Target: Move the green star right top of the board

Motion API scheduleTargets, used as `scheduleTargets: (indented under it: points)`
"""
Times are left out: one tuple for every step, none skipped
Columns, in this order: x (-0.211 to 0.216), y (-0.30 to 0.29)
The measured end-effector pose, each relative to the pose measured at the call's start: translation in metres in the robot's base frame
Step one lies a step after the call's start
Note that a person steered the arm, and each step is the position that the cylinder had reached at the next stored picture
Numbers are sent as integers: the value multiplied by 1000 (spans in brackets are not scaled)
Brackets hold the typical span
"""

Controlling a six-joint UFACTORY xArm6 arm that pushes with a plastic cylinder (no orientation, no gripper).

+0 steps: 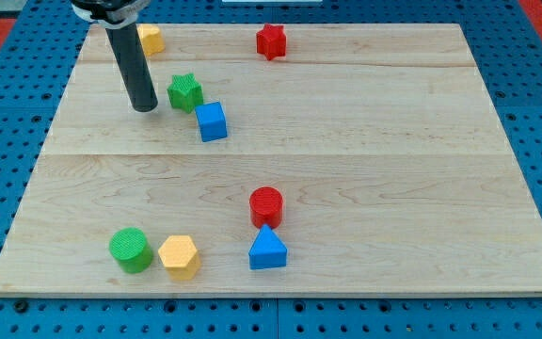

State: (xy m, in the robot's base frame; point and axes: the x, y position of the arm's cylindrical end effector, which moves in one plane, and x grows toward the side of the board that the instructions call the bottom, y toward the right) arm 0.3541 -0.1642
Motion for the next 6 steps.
scheduleTargets:
  points:
    - [-21, 62]
    - [-43, 135]
    - [-60, 224]
    - [-52, 262]
    - [-53, 311]
    - [-59, 335]
